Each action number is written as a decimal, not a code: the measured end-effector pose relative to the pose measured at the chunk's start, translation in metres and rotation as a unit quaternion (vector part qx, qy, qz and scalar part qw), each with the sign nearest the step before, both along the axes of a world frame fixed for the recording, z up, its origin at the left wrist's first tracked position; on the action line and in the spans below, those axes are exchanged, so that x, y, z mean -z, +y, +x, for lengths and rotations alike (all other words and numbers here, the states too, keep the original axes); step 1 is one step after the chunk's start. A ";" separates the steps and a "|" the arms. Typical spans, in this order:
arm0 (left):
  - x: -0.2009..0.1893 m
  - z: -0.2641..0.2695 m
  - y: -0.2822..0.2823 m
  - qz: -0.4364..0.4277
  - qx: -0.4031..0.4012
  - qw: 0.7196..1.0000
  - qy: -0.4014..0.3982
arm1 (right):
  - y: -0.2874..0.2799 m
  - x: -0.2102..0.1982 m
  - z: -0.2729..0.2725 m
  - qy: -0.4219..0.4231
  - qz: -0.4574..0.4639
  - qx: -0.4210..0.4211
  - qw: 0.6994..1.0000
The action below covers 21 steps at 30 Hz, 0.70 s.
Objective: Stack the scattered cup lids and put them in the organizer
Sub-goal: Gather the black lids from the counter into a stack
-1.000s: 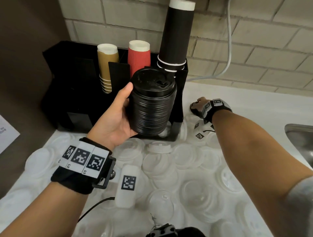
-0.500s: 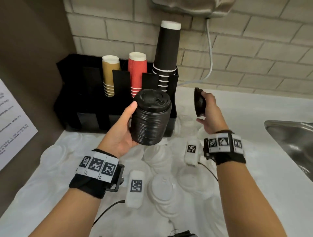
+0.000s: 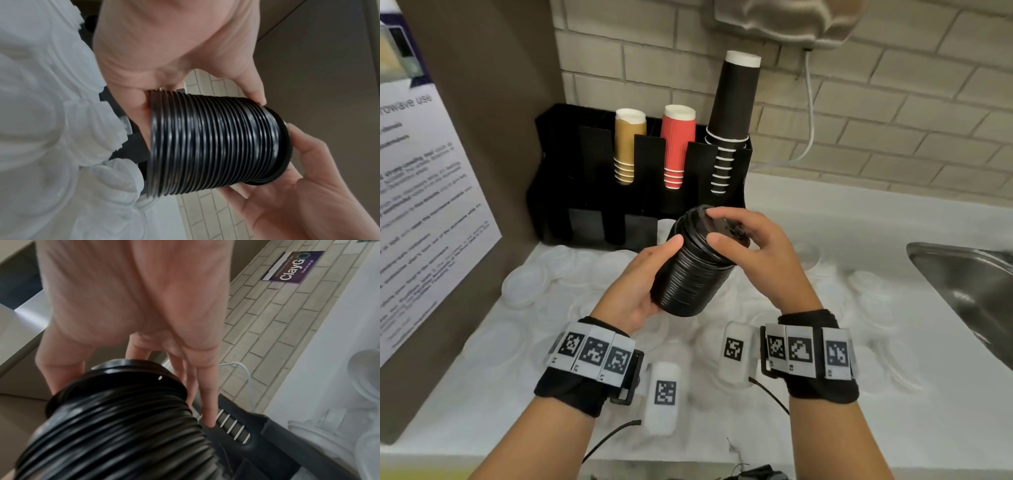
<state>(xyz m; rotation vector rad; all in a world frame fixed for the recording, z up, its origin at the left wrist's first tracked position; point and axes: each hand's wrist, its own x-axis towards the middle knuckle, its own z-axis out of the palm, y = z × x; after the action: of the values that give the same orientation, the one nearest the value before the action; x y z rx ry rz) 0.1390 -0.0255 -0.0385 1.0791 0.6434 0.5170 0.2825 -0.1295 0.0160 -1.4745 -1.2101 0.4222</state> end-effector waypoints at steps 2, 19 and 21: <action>-0.002 -0.005 -0.003 0.002 -0.012 1.000 0.003 | 0.000 0.002 -0.005 -0.017 0.001 0.000 1.000; -0.002 -0.013 -0.016 -0.004 0.015 1.000 0.009 | -0.005 0.003 -0.015 -0.058 -0.028 -0.027 0.998; 0.000 -0.014 -0.017 -0.013 0.016 1.000 -0.003 | -0.004 0.002 -0.013 -0.074 -0.025 -0.026 0.997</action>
<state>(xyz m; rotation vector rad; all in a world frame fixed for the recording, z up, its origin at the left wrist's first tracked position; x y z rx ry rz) 0.1249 -0.0423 -0.0387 1.0615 0.6245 0.4832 0.2692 -0.1336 0.0139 -1.5412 -1.3668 0.3869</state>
